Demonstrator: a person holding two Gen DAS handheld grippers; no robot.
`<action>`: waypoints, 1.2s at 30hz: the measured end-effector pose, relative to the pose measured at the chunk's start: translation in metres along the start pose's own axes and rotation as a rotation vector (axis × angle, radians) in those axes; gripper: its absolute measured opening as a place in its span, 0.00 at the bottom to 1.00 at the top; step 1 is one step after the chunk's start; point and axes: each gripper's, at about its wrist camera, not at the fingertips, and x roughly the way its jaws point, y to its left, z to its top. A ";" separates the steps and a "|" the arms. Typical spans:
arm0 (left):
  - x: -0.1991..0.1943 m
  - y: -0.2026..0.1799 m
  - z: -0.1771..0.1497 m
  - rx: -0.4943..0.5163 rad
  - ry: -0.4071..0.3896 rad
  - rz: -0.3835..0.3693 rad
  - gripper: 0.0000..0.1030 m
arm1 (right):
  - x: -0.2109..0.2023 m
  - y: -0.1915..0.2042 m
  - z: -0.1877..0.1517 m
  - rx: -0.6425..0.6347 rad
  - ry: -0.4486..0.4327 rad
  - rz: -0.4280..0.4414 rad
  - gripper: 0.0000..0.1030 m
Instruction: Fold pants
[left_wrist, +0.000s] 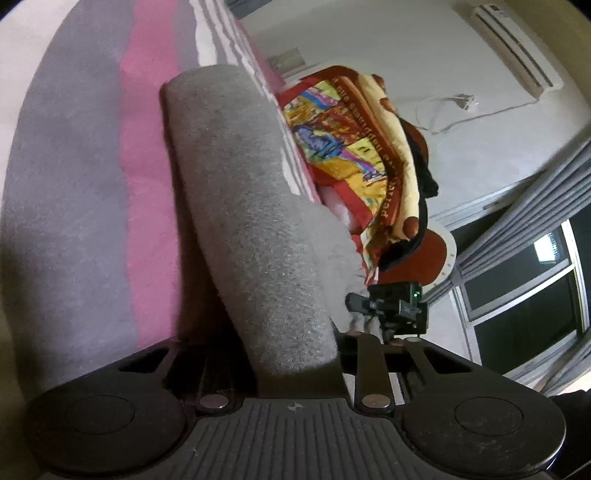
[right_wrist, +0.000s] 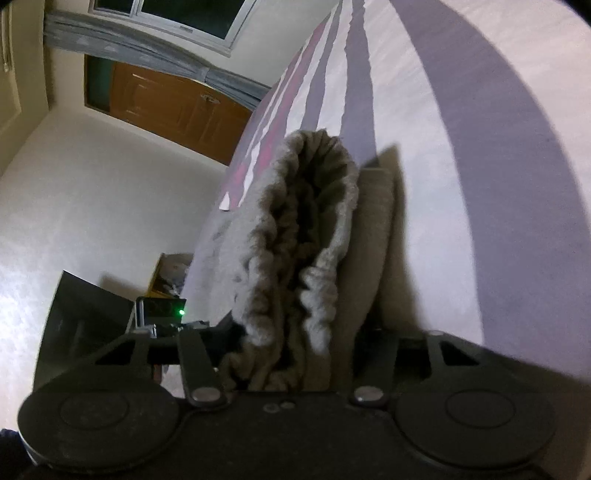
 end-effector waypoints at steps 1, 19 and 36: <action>-0.002 -0.003 -0.001 0.005 -0.009 -0.003 0.26 | -0.001 0.000 0.000 0.004 -0.002 0.008 0.48; -0.067 -0.023 0.113 0.143 -0.191 -0.003 0.26 | -0.019 0.069 0.021 -0.137 0.013 0.083 0.45; -0.041 0.084 0.177 0.024 -0.160 0.038 0.27 | -0.004 -0.002 -0.001 -0.037 0.041 0.064 0.49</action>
